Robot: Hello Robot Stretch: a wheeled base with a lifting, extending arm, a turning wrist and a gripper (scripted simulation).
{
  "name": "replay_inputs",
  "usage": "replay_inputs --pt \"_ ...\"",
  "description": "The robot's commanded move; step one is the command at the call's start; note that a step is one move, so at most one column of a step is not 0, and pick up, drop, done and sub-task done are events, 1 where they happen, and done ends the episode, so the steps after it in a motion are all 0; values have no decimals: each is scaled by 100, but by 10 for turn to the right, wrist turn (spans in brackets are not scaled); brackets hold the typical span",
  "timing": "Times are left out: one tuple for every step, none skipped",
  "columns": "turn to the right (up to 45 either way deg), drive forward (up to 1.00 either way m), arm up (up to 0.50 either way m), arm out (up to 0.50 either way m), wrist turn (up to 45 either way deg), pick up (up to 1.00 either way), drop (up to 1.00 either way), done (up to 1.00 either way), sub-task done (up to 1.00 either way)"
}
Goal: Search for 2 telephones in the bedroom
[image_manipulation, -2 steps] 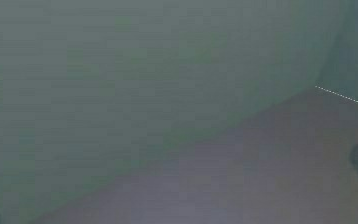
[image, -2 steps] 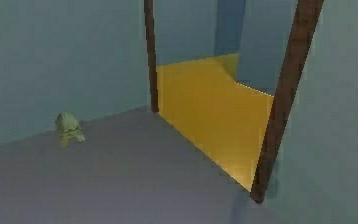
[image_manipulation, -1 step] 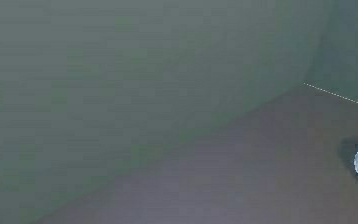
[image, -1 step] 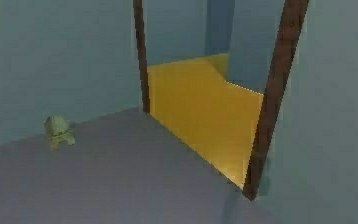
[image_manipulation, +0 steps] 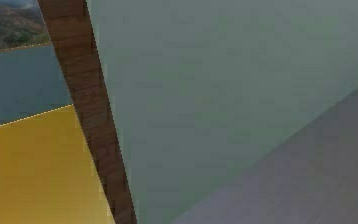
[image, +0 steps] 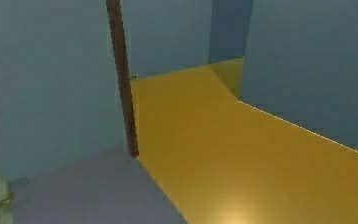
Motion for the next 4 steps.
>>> replay_inputs --pt "-90 0 0 0 0 0 0 0 0" --pt "0 5 0 0 0 0 0 0 0" --pt "120 0 0 0 0 0 0 0 0" --pt "0 100 0 0 0 0 0 0 0"
